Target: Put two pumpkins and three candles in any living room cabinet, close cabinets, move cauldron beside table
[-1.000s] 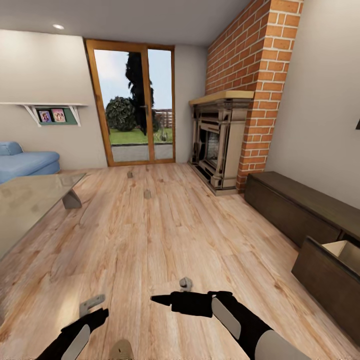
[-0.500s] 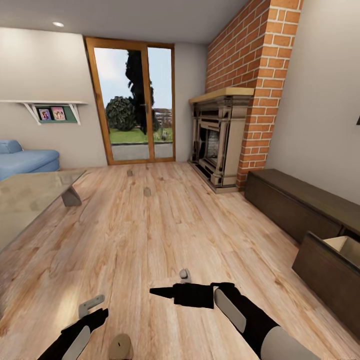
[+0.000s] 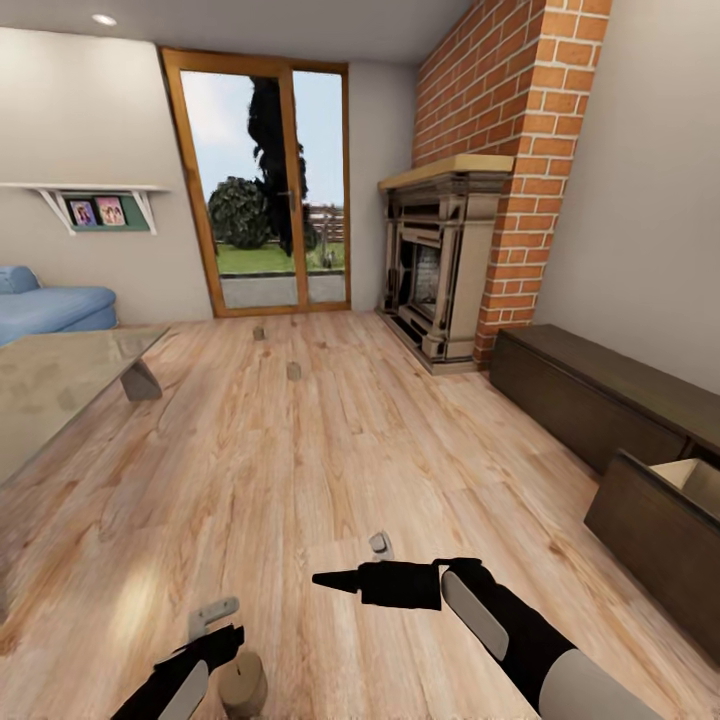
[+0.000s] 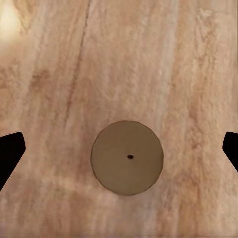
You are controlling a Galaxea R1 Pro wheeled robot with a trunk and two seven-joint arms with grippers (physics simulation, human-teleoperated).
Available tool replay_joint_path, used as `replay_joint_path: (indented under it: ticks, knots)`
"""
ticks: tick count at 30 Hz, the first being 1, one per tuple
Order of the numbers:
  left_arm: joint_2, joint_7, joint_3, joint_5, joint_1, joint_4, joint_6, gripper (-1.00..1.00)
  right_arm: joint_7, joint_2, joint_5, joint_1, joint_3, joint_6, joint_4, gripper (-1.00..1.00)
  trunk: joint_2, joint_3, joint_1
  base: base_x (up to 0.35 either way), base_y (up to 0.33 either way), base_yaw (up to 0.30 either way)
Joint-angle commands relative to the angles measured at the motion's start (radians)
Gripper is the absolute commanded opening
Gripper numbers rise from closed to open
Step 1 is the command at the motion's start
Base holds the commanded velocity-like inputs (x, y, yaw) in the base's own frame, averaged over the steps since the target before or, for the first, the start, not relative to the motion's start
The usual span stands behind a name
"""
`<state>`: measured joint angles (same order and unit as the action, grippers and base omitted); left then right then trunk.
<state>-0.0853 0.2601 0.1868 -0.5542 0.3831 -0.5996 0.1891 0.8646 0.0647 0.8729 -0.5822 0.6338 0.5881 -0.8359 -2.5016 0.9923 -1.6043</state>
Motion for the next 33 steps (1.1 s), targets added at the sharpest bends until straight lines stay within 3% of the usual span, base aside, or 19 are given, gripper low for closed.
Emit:
replay_joint_path:
  ticks: [1,33]
  knots:
    - [-0.001,0.009,0.010,-0.009,0.000,-0.002,0.003,1.00,-0.002,0.001,0.010,-0.001,0.003,0.007,0.000,1.00,-0.001,0.005,0.000,0.000,0.000,0.000]
    - [-0.001,0.010,0.014,-0.001,0.000,0.003,0.001,1.00,-0.046,0.000,0.006,-0.002,0.003,-0.005,0.008,1.00,-0.008,0.129,-0.015,0.000,0.000,0.000]
